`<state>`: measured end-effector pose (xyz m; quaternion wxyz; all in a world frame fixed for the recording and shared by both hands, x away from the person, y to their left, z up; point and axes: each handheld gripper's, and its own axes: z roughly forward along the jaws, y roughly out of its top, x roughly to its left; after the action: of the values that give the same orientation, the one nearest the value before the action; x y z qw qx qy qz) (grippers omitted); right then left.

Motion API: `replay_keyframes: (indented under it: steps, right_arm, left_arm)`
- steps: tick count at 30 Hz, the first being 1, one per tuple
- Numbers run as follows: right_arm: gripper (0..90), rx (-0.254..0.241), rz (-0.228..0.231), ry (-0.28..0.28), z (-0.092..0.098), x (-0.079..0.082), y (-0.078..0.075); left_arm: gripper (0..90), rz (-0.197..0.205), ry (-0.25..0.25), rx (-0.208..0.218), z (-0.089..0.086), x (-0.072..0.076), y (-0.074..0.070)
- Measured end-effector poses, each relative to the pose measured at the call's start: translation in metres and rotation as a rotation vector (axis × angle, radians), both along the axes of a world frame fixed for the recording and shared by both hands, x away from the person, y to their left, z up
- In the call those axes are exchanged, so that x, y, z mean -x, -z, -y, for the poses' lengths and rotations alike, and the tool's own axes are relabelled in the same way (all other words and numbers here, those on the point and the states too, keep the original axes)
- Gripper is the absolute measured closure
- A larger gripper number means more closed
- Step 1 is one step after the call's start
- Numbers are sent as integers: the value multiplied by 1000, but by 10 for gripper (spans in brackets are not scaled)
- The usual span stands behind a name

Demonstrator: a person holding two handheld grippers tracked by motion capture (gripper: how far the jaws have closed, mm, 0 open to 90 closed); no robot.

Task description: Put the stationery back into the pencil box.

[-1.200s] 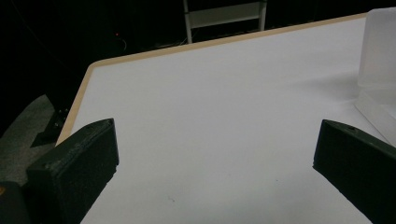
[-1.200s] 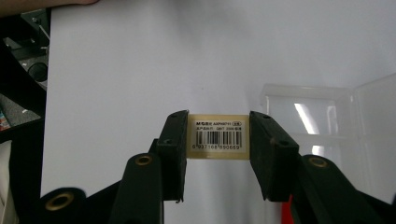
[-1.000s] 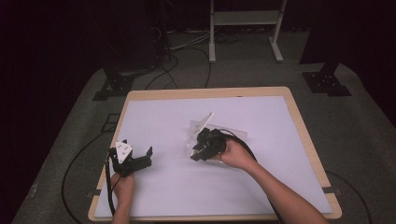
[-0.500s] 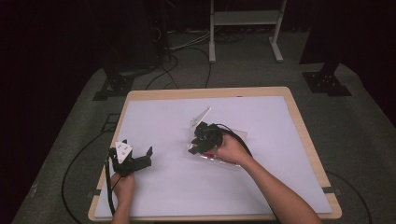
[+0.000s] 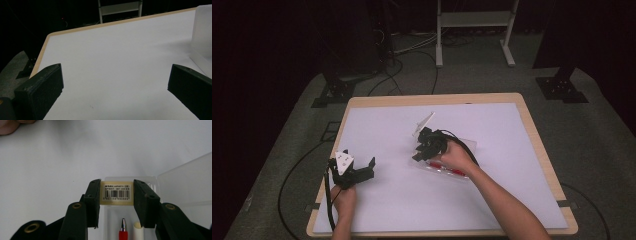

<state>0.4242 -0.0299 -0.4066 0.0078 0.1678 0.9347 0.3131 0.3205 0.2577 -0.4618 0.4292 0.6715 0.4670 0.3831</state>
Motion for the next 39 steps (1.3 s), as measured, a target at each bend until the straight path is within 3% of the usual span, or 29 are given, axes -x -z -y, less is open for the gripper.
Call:
replay_keyframes:
  steps: [17, 39]
  right_arm:
    - [582, 12, -32, 21, -1, -18, 17]
    - [578, 23, -68, 20, -3, -23, 27]
  left_arm:
    - [0, 1, 0, 0, 0, 0, 0]
    - [0, 1, -1, 0, 0, 0, 0]
